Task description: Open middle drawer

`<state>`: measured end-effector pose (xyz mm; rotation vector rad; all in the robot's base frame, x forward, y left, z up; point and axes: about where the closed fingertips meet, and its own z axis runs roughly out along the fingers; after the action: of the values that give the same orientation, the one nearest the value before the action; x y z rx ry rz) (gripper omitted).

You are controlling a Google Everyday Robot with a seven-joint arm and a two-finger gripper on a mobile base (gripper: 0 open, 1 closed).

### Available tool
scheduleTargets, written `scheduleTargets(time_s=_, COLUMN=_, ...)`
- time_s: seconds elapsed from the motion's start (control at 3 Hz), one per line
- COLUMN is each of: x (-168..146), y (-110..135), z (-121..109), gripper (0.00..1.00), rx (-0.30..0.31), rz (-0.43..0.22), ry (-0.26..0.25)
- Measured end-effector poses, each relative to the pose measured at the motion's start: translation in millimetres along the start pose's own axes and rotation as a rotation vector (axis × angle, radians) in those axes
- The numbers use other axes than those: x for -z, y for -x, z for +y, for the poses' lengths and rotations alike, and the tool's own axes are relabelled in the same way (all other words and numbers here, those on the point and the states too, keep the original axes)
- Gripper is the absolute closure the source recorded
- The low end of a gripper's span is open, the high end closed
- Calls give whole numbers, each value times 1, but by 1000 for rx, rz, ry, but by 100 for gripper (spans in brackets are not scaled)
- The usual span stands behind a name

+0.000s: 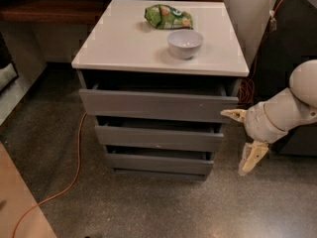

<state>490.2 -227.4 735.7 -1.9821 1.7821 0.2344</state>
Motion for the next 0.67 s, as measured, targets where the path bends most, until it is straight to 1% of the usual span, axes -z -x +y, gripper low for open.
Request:
scheduleTargets(time_s=0.33, x=-43, y=-14, z=3, gripper=0, rx=-47, rz=-18, ry=-5)
scheduleTargets(time_s=0.67, x=-99, y=-28, z=-21, gripper=0, rx=-46, rz=-30, ry=-46)
